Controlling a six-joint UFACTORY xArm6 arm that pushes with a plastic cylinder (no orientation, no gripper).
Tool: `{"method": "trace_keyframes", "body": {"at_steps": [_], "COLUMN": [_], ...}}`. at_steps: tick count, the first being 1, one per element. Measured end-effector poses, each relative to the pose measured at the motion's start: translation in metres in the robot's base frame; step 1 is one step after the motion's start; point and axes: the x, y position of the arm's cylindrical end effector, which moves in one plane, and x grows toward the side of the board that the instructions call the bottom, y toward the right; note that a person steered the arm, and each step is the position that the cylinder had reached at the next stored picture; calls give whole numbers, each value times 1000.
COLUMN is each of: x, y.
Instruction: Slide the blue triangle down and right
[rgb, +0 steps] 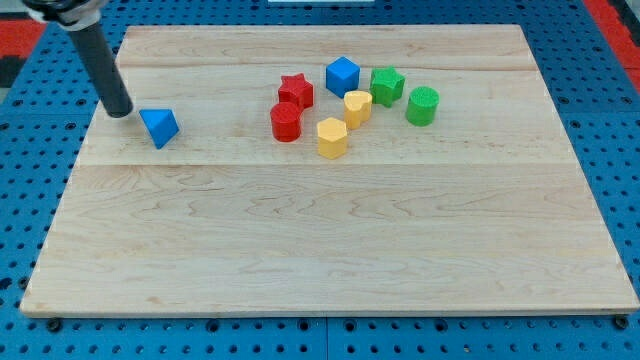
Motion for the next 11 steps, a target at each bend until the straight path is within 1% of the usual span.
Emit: {"method": "trace_keyframes", "body": {"at_steps": [1,3,5,7,8,11], "x": [9,12,12,12,22,95], "y": [1,18,42,80,94,95]}}
